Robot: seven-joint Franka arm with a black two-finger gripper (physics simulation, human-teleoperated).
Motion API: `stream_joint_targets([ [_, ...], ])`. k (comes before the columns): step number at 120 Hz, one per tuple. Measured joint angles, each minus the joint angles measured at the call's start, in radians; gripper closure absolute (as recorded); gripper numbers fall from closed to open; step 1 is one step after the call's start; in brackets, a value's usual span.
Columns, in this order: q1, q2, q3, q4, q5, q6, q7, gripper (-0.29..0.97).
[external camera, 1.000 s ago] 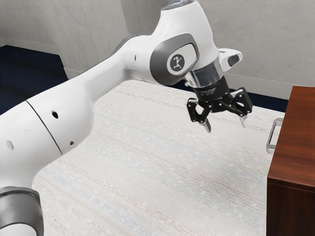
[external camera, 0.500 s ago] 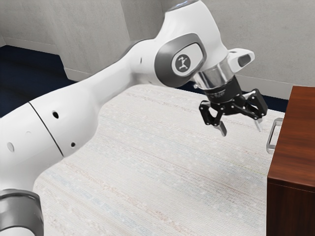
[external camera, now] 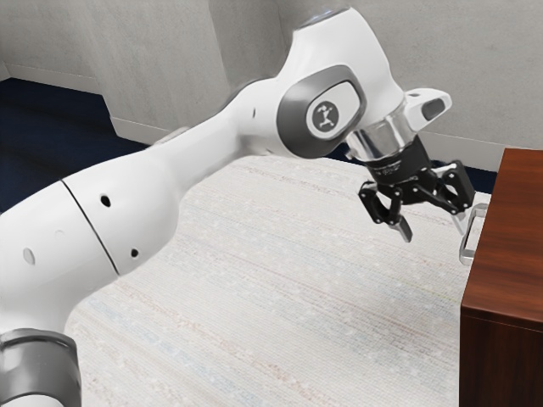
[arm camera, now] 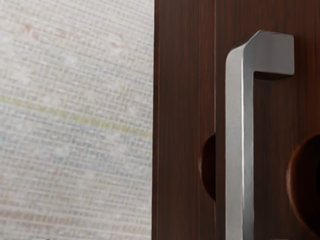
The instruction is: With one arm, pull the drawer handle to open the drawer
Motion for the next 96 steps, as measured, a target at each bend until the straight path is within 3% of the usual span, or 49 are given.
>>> stream_joint_targets([
  [62, 0.006, 0.015, 0.01, -0.002, 0.002, -0.031, 0.017, 0.16],
  [96, 0.009, 0.0, 0.073, -0.007, -0.007, -0.086, 0.03, 0.16],
])
